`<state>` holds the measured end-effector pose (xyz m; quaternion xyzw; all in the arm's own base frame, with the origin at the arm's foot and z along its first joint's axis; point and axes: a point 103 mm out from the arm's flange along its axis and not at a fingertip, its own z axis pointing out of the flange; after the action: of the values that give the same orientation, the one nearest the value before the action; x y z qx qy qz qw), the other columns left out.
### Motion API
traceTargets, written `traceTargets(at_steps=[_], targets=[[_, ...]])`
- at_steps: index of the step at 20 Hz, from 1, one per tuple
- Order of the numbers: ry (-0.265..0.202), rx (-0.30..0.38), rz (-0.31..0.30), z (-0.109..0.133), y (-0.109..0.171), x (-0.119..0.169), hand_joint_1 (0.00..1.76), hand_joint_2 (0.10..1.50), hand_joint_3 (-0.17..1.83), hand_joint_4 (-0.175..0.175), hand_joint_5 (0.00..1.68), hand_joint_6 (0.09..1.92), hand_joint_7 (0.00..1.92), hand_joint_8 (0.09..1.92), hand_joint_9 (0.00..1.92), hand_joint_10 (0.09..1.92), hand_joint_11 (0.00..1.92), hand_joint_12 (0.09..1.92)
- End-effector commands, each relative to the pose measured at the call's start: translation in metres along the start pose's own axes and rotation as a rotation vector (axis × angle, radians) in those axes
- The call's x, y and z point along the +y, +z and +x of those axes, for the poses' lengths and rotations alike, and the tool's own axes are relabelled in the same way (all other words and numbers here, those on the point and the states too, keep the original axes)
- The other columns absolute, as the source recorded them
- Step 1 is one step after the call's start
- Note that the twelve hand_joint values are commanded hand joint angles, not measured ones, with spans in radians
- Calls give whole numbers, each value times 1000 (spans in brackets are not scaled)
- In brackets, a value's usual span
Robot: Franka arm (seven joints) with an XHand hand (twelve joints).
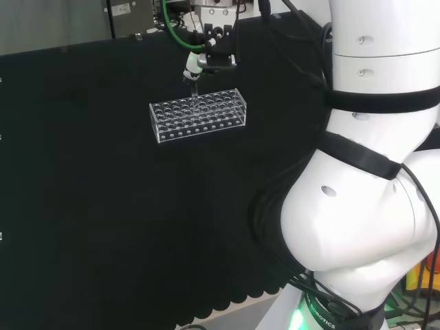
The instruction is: Put the test tube back in the rack.
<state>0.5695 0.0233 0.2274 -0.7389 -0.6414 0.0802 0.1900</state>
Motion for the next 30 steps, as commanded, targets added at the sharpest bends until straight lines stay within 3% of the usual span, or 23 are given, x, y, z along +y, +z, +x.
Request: traceTargets(at_steps=[1,9,12,30], targets=[[7,13,26,-6,11,-4,1244,530,765,-175,1506,266,1861,394,1698,421,1191,1050],[5,17,44,-6,20,-3,1244,530,764,-175,1507,265,1861,395,1697,422,1191,1050],[29,42,44,-7,24,-1,1244,530,764,-175,1507,265,1861,395,1697,422,1191,1050],[15,30,88,-2,35,5,1244,530,764,-175,1507,264,1861,398,1697,426,1190,1051]])
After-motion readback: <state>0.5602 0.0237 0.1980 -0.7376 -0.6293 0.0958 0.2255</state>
